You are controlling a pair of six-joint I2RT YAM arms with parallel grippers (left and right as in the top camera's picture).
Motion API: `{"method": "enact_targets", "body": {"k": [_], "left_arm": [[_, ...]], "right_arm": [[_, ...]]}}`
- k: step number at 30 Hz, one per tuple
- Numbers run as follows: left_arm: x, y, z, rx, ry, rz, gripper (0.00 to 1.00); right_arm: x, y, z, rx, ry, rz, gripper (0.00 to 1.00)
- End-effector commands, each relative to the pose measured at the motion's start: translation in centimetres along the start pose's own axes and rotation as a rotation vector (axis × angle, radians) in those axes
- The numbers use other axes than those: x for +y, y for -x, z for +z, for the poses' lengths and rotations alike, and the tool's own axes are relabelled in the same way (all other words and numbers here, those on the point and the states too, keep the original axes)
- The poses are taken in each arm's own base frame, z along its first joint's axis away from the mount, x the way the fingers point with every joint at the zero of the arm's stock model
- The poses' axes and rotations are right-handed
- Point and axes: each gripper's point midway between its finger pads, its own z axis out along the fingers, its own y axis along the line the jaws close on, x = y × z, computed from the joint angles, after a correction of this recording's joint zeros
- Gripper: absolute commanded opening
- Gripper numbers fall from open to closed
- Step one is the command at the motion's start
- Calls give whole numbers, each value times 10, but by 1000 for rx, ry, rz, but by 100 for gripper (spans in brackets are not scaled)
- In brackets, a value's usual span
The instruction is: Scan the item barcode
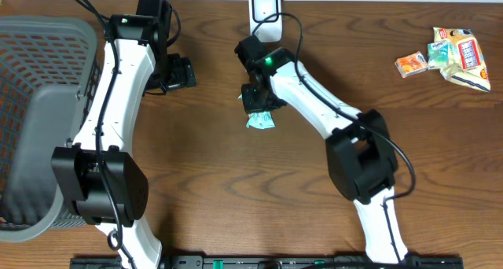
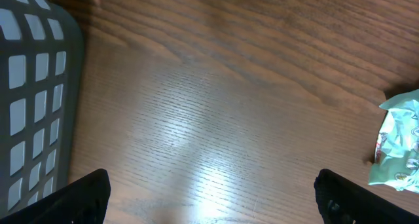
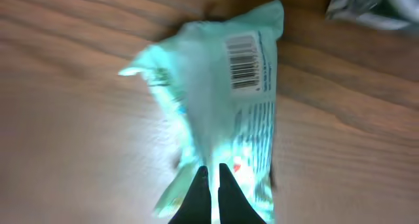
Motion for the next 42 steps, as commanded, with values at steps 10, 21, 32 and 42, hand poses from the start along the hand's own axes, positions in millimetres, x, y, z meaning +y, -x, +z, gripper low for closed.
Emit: {"method": "enact_targets", "body": {"k": [10,21,32,42], "left_arm": [[4,-2,2,6,17,15,98],[4,-2,2,6,16,15,98],[4,-2,2,6,16,15,98],[4,-2,2,6,16,15,98]], "right_arm": [[7,-4,-6,-15,-15,-49,1],[-2,-27,46,113,-66,-43,1],[15,13,-44,-69,17,-97,1],[24,-26,-24,53,23,-129,11]]}}
